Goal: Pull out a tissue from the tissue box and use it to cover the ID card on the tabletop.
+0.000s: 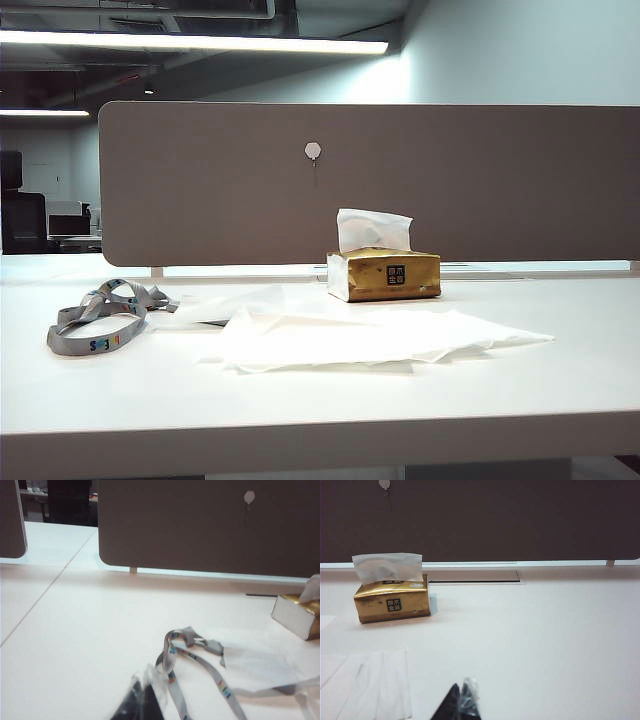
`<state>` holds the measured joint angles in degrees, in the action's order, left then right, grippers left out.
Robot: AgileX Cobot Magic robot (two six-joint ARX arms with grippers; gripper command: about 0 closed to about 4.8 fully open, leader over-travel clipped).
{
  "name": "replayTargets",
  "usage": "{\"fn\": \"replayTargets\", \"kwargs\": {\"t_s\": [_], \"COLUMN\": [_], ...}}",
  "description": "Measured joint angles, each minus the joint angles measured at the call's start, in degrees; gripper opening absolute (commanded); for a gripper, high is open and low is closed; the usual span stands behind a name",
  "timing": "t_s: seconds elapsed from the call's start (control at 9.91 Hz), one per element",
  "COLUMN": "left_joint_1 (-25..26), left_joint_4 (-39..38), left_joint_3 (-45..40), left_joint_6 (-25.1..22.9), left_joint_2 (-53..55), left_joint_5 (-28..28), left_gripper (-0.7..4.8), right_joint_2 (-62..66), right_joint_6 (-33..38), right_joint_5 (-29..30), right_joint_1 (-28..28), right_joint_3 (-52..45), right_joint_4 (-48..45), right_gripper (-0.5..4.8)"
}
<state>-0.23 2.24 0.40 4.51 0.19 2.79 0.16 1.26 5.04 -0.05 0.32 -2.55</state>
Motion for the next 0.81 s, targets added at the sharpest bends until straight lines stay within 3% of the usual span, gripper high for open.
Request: {"fn": "replayTargets", "kwargs": {"t_s": [0.81], "left_joint_1": [0.0], "left_joint_4": [-2.4], "left_joint_3": [0.0], "left_joint_6": [-6.0], "left_joint_2": [0.0], "left_joint_5": [0.7], "left_gripper": [-0.06], "right_joint_2": [0.0], "right_joint_6": [0.0], "right_joint_5": [1.0], "right_joint_1": [0.0], "right_joint_3": [0.0], "right_joint_4": [-0.1], "right_gripper": [-0.05]}}
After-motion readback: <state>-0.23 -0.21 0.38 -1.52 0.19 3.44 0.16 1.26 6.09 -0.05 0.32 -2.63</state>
